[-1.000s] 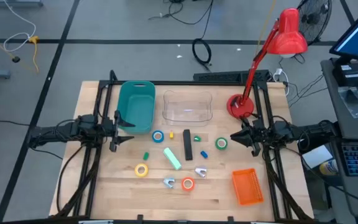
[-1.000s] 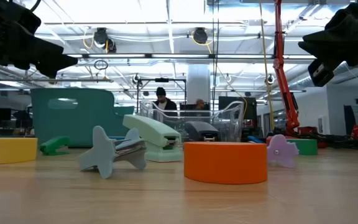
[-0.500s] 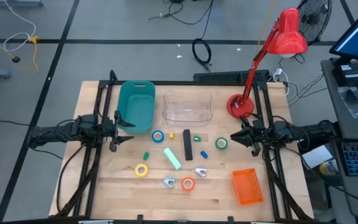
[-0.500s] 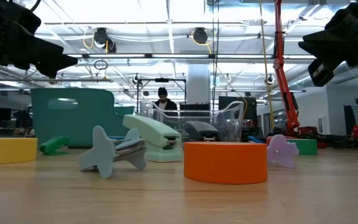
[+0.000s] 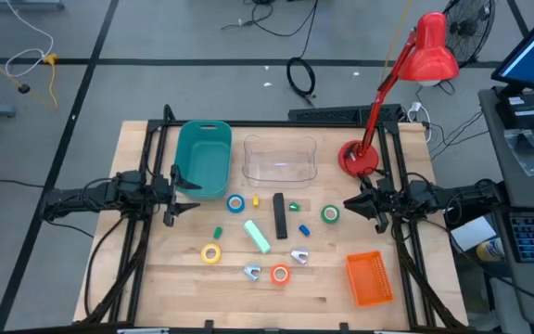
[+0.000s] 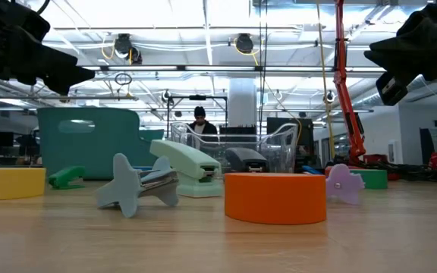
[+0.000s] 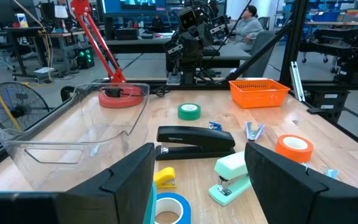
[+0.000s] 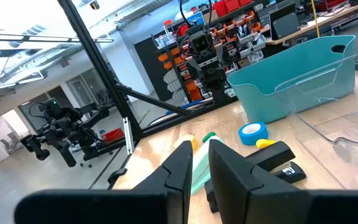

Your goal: Pick and place Stapler, Stapler remover, tape

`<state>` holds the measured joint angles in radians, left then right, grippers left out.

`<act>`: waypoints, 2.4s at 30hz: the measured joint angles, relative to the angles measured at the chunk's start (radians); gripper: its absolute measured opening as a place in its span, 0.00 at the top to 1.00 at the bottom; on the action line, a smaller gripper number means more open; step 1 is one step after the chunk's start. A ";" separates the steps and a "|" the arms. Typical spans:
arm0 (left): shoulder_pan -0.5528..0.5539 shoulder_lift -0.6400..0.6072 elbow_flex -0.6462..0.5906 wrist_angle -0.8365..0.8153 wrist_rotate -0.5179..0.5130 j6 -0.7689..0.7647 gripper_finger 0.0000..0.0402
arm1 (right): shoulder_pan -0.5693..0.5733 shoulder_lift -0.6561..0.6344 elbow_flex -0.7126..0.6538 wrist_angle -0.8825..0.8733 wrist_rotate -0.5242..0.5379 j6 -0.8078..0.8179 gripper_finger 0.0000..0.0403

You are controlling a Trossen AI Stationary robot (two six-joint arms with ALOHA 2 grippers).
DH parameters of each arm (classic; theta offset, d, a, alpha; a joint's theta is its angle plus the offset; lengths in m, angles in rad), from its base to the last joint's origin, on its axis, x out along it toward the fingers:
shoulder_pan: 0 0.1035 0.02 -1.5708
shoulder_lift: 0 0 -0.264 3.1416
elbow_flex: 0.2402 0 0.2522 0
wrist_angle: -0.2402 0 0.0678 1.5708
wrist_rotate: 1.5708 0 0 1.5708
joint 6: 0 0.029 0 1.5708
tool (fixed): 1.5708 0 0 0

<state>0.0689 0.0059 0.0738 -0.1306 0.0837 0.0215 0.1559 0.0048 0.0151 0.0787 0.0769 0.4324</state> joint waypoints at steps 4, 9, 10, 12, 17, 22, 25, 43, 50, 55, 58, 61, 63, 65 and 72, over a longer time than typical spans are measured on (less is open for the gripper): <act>0.000 0.000 0.000 0.000 0.000 0.000 0.37 | 0.000 0.000 0.000 0.000 0.000 0.000 0.88; 0.000 0.000 0.000 0.000 0.000 0.000 0.37 | 0.000 0.000 0.000 0.015 0.074 -0.005 0.88; 0.000 0.000 0.000 0.000 0.000 0.000 0.37 | 0.000 0.000 0.000 0.018 0.086 -0.001 0.88; 0.000 0.000 0.000 0.000 0.000 0.000 0.37 | 0.000 0.000 0.000 0.025 0.082 0.000 0.88; 0.000 0.000 0.000 0.000 0.000 0.000 0.37 | 0.000 0.000 0.000 0.023 0.080 0.000 0.88; 0.000 0.000 0.000 0.000 0.000 0.000 0.37 | 0.001 0.000 0.000 0.023 0.079 0.000 0.88; 0.000 0.000 0.000 0.000 0.000 0.000 0.37 | 0.001 0.000 0.000 0.023 0.079 -0.001 0.88; 0.000 0.000 0.000 0.057 -0.027 -0.004 0.37 | 0.001 0.000 0.000 0.023 0.081 0.034 0.88; 0.000 0.000 0.000 0.092 -0.032 -0.094 0.37 | 0.001 0.000 0.000 0.025 0.153 0.265 0.88; 0.000 0.000 0.000 0.150 -0.032 -0.139 0.37 | 0.001 0.000 0.000 0.026 0.208 0.315 0.88; 0.000 0.000 0.000 0.182 -0.033 -0.127 0.37 | 0.001 0.000 0.000 0.026 0.209 0.320 0.88; 0.000 0.000 0.000 0.178 -0.033 -0.109 0.37 | 0.001 0.000 0.000 0.026 0.203 0.354 0.88; 0.000 0.000 0.000 0.177 -0.033 -0.108 0.37 | 0.001 0.000 0.000 0.026 0.181 0.367 0.88; 0.000 0.000 0.000 0.177 -0.033 -0.108 0.37 | 0.003 0.000 0.000 0.033 0.179 0.375 0.88; 0.000 0.000 0.000 0.125 -0.033 -0.136 0.37 | 0.004 0.111 0.064 0.192 0.178 0.297 0.88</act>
<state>0.0685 0.0059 0.0738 -0.0055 0.0505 -0.1149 0.1600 0.1160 0.0795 0.2707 0.2552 0.7291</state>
